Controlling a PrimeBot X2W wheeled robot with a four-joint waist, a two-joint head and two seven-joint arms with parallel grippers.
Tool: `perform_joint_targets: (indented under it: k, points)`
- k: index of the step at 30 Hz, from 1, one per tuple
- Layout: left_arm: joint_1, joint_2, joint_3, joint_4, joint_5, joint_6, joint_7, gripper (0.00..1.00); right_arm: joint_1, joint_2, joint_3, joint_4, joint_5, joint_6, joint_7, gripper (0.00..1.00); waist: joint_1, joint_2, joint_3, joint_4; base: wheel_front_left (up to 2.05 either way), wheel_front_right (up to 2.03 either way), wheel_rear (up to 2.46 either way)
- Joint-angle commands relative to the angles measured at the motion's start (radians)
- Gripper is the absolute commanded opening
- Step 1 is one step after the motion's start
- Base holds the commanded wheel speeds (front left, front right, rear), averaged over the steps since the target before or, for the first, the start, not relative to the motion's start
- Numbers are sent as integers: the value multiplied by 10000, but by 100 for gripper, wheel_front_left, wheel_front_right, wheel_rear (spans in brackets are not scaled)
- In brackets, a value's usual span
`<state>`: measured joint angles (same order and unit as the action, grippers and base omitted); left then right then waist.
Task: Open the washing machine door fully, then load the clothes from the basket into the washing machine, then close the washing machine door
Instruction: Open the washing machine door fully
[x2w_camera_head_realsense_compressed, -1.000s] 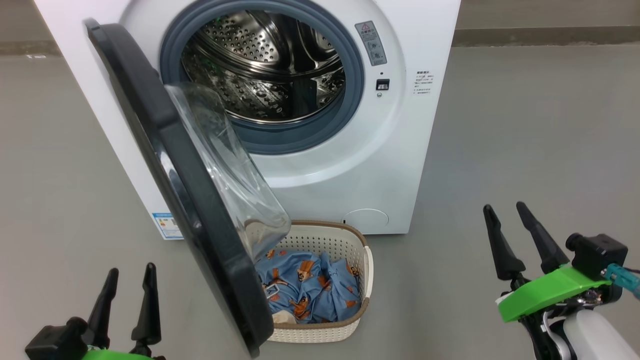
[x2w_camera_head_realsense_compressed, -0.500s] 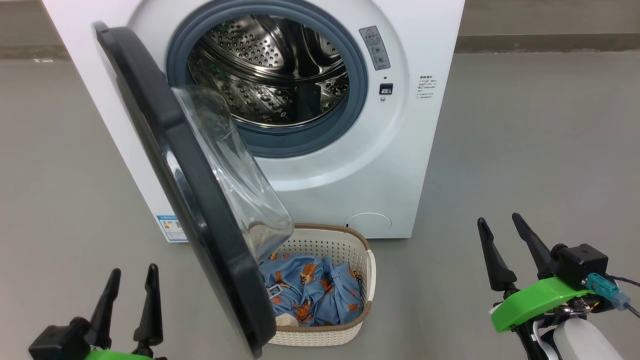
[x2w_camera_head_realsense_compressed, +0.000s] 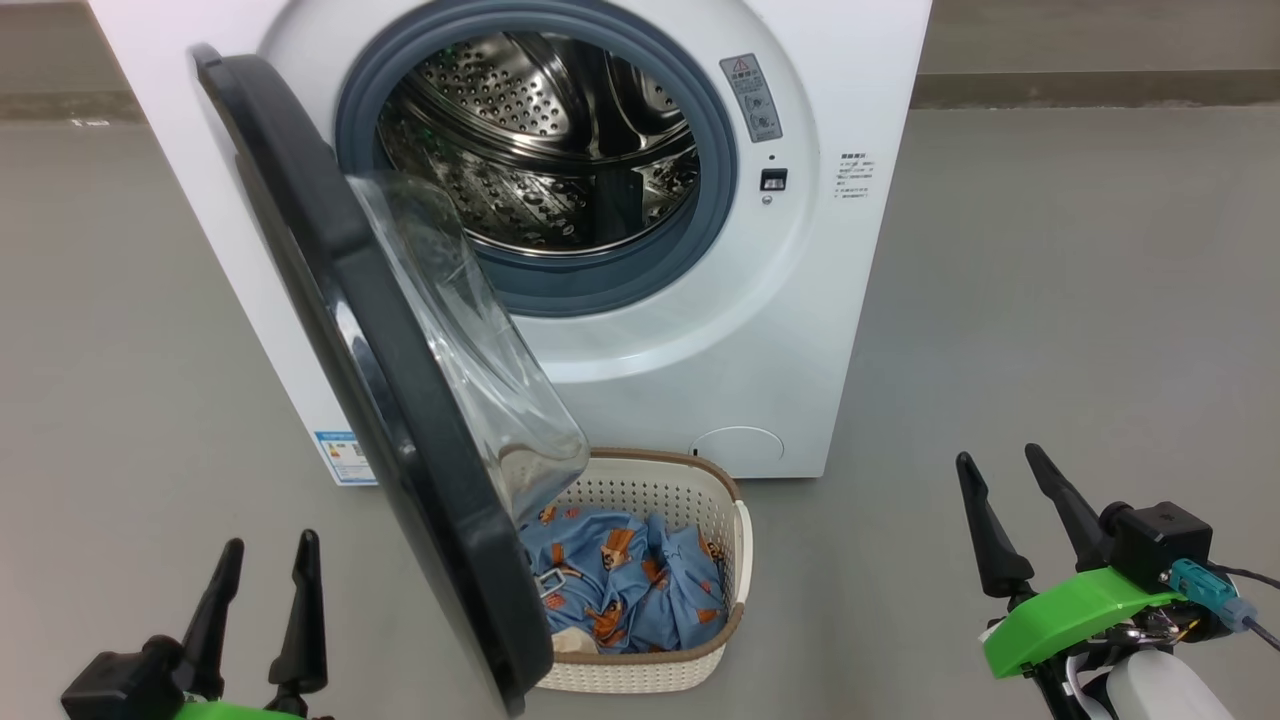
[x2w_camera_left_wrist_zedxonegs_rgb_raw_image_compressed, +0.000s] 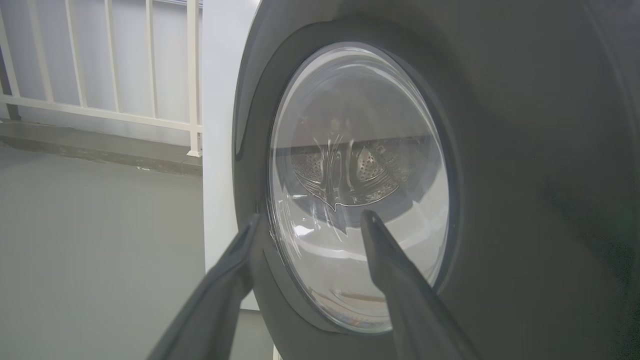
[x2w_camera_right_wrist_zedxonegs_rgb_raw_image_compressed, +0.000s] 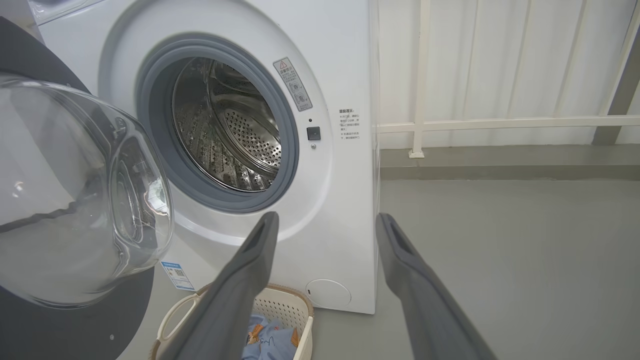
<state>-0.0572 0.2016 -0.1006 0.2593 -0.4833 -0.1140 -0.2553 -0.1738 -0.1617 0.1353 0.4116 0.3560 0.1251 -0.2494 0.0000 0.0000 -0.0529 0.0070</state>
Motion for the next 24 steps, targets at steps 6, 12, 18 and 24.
perform_joint_targets:
  k: [6, 12, 18, 24]
  points:
    - [-488, 121, 363, -151, 130, -36, -64, 100, -195, -72, 221, -129, -115, 56, -123, 100, 0, 0, 40, -11, 0, 0, 0]
    - [-499, 81, 404, -134, 131, -46, -64, 100, -206, -60, 247, -97, -113, 56, -123, 100, 0, 0, 69, -22, 0, 0, 0]
    - [-501, 58, 450, -136, 135, -60, -64, 100, -215, -50, 253, -64, -119, 56, -124, 100, 0, 0, 72, -30, 0, 0, 0]
    - [-514, 43, 426, -157, 137, -75, -64, 28, -200, -38, 226, -69, -126, 56, -124, 100, 0, 0, 73, -19, 0, 0, 0]
